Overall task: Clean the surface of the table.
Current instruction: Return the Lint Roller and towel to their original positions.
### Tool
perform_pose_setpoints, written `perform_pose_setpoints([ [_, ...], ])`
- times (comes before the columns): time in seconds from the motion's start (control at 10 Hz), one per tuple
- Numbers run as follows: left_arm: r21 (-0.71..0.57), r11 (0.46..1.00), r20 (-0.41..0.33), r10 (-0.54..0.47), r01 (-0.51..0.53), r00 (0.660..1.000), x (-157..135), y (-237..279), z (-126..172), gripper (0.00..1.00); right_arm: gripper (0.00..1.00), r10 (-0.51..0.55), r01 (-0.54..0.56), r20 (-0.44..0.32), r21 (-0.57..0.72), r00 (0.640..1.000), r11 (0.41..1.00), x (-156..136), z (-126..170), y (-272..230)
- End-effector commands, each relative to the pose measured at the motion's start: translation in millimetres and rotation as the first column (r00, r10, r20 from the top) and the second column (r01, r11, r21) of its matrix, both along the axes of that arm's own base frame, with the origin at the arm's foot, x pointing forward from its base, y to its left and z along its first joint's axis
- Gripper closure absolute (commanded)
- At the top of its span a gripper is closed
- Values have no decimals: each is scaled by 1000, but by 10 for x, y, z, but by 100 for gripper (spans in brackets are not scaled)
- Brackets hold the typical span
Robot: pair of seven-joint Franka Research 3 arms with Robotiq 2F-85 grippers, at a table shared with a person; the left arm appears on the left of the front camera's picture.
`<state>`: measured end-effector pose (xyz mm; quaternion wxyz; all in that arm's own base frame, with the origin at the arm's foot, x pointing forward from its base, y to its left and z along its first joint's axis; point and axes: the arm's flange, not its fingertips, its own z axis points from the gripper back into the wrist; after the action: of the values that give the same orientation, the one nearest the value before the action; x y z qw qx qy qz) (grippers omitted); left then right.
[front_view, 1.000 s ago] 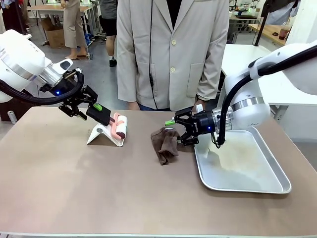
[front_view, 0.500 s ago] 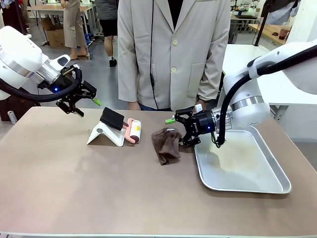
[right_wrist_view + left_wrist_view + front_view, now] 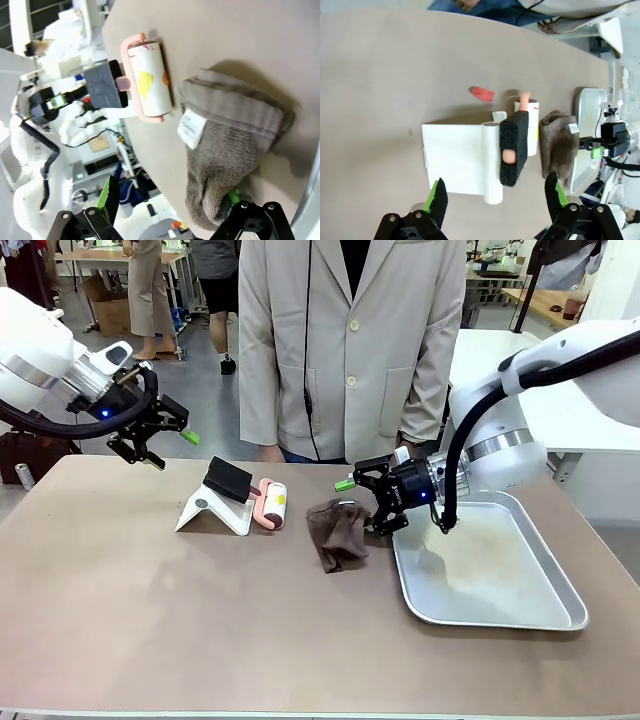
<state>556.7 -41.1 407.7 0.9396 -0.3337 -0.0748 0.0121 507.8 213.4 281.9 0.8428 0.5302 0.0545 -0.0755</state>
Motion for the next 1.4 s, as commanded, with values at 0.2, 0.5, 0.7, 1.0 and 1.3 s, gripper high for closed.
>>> perform_pose_setpoints([
  [0.2,-144,986,15,-83,85,996,-365,341,435,0,0,82,-15,135,-436,987,900,-146,733,296],
  [0.5,-333,922,38,-197,198,980,-864,960,695,0,0,-92,213,305,-394,948,894,-396,1028,-89],
  [0.7,-464,836,36,-311,291,950,-1248,1522,601,0,0,-181,242,262,-222,948,944,-748,998,-636],
  [1.0,-565,775,3,-340,282,940,-1701,2073,101,0,0,-175,181,110,-47,978,982,-1277,770,-1645],
  [1.3,-688,690,4,-307,225,952,-1712,2266,-336,0,0,-73,96,-117,205,991,974,-1410,531,-2839],
])
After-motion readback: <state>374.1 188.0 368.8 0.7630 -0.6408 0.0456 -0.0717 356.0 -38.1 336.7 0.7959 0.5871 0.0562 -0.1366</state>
